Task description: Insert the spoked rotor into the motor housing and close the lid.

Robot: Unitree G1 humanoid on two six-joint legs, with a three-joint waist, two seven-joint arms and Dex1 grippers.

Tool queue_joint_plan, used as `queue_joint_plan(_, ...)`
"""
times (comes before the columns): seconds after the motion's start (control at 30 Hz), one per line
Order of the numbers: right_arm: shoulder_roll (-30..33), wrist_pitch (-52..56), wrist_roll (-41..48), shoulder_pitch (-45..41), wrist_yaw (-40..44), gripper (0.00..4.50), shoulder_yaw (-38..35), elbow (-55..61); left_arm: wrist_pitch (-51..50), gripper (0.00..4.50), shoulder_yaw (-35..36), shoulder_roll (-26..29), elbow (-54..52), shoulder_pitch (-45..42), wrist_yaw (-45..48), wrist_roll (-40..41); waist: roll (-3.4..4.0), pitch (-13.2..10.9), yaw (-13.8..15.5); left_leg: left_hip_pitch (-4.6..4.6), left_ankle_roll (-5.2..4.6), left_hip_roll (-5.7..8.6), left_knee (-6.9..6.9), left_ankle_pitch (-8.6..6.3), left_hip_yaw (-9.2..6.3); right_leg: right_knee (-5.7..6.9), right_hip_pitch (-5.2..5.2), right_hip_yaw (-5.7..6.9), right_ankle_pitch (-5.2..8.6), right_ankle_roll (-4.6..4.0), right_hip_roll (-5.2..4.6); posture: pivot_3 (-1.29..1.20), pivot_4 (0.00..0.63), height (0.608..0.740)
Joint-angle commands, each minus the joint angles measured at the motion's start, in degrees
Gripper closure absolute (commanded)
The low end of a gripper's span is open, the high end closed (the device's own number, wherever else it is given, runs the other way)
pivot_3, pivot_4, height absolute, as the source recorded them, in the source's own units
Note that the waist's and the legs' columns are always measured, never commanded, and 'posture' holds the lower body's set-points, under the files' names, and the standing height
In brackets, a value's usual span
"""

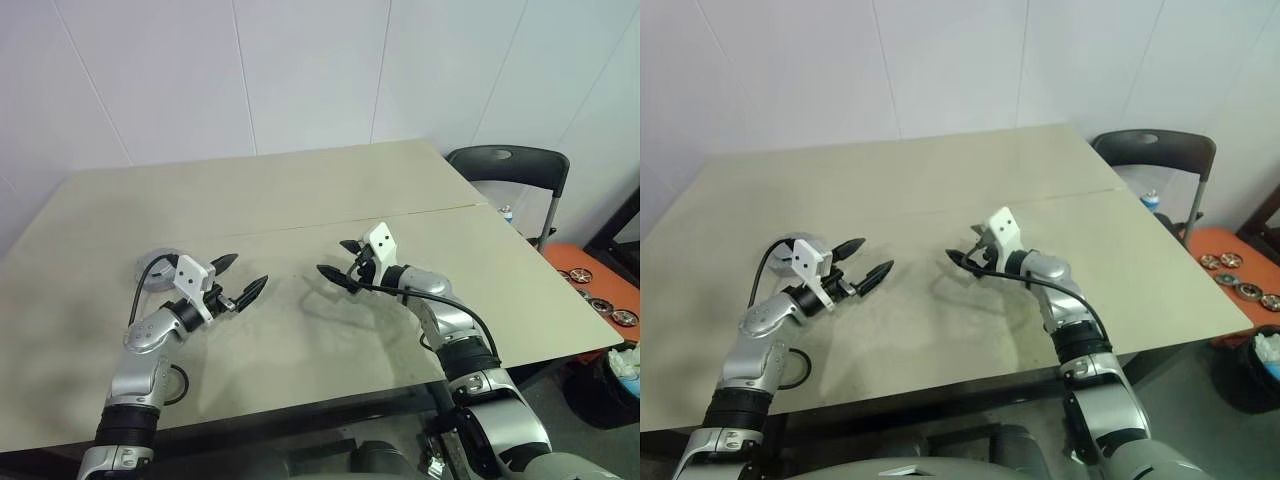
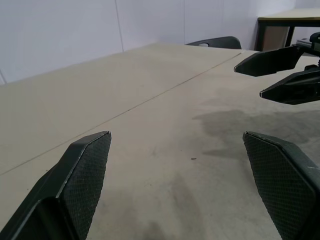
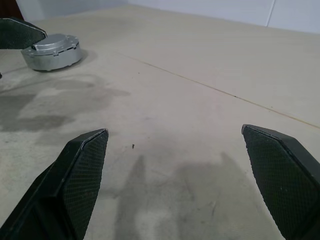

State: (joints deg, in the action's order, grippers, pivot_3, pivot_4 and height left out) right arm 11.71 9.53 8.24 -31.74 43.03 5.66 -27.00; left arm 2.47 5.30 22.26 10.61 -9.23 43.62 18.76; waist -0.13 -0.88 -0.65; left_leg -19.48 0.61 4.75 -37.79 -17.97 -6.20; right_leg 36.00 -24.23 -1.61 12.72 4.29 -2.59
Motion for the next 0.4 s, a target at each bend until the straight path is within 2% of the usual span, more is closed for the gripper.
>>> queue_joint_plan(0.03, -0.1, -1.4, 0.0, -1.8, -0.1, 0.03, 0.0, 1.5, 1.3, 0.00, 0.6, 0.1, -0.8, -0.7, -0.1, 0.0, 0.00, 0.0, 0.0, 0.00, 0.00, 0.00, 0.00, 0.00, 0.00, 0.00, 0.00, 0.00, 0.00, 0.00, 0.00, 0.00, 0.000, 0.740)
queue_joint_plan(0.4, -0.3, -1.9, 0.0, -2.4, 0.6, 0.03, 0.0, 1.0, 1.5, 0.00, 0.5, 0.1, -1.1, -0.6, -0.3, -0.3, 0.00, 0.0, 0.0, 0.00, 0.00, 0.00, 0.00, 0.00, 0.00, 0.00, 0.00, 0.00, 0.00, 0.00, 0.00, 0.00, 0.000, 0.740)
